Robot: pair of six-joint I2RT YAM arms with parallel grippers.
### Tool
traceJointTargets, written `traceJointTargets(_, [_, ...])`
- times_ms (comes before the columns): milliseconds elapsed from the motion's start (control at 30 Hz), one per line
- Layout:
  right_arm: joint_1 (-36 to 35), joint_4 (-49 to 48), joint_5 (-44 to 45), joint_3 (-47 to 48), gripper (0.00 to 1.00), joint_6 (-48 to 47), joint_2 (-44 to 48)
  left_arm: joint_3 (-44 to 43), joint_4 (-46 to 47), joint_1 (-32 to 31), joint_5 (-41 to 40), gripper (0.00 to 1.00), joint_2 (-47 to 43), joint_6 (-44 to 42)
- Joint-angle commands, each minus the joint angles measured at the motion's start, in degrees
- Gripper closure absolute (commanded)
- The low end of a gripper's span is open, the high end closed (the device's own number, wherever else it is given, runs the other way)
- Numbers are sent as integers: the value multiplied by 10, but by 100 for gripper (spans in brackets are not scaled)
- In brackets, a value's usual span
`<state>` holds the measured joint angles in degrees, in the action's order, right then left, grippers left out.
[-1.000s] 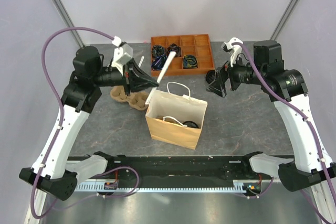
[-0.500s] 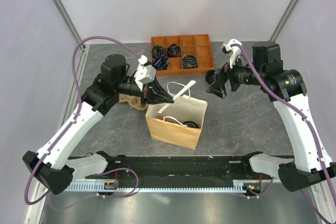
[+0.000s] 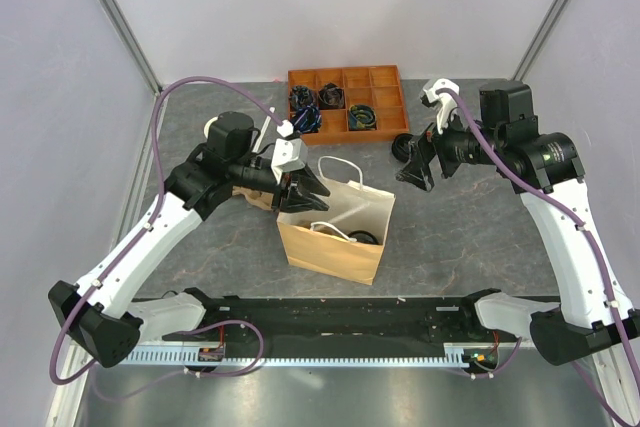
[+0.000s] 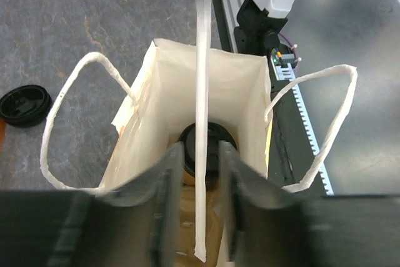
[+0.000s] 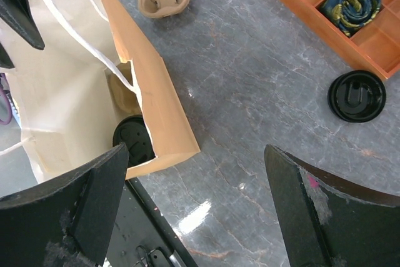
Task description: Pack the takeout coffee
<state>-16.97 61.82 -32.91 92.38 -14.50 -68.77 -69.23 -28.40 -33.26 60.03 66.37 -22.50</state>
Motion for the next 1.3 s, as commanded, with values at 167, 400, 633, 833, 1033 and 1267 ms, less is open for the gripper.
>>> traceJointTargets(167, [2, 8, 18, 8, 2, -17, 16, -60, -38, -1, -46, 54, -18, -3])
traceJointTargets(400, [2, -2, 34, 11, 2, -3, 18, -150, -88, 6, -137, 39, -23, 76])
traceJointTargets(633, [4, -42, 78, 32, 2, 37, 5, -258, -150, 134, -163, 3, 3, 170])
traceJointTargets(833, [43, -99, 88, 18, 2, 63, -31, -361, -257, 272, -164, 0, 90, 220])
traceJointTargets(1033, [160, -124, 22, 21, 2, 91, -92, -376, -320, 400, -171, 0, 149, 226])
traceJointTargets(1267, [326, -137, -27, -37, 2, 36, -136, -253, -322, 464, -256, 0, 151, 142])
